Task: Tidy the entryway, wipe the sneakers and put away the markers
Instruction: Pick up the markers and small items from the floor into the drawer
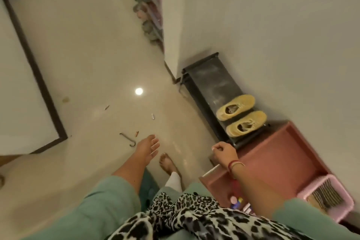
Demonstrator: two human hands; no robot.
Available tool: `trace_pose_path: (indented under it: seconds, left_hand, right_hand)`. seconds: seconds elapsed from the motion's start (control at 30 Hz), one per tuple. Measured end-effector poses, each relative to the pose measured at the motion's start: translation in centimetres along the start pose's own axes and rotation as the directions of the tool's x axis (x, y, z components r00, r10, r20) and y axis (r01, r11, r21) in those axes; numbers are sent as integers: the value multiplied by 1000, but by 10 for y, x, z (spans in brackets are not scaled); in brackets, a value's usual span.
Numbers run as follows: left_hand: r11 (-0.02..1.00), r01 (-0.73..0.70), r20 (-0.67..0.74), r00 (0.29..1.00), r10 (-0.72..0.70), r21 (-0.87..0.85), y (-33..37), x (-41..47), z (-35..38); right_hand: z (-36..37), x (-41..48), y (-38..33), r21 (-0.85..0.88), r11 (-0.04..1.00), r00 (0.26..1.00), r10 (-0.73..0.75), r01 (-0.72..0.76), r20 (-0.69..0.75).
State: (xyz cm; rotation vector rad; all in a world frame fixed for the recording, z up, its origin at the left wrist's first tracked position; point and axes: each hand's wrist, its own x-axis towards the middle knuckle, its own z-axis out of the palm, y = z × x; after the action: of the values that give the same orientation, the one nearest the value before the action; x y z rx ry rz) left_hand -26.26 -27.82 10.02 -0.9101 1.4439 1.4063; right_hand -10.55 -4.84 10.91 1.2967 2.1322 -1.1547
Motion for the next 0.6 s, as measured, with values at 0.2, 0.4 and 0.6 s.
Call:
trace_pose_path:
  seconds: [0.2, 0.4, 0.6]
  left_hand:
    - [968, -27, -121, 993, -3, -249, 31, 25, -68]
    - [861, 8, -184, 976, -117, -508, 12, 33, -112]
    - [769, 23, -205, 958, -199, -639, 20, 45, -128]
  right_hand:
    - [30, 63, -100, -222, 965, 983, -111, 141, 143]
    - [76, 93, -198, -389, 869, 936, -202, 306, 287]
    - [115, 122, -287, -402, 808, 868, -251, 431, 428]
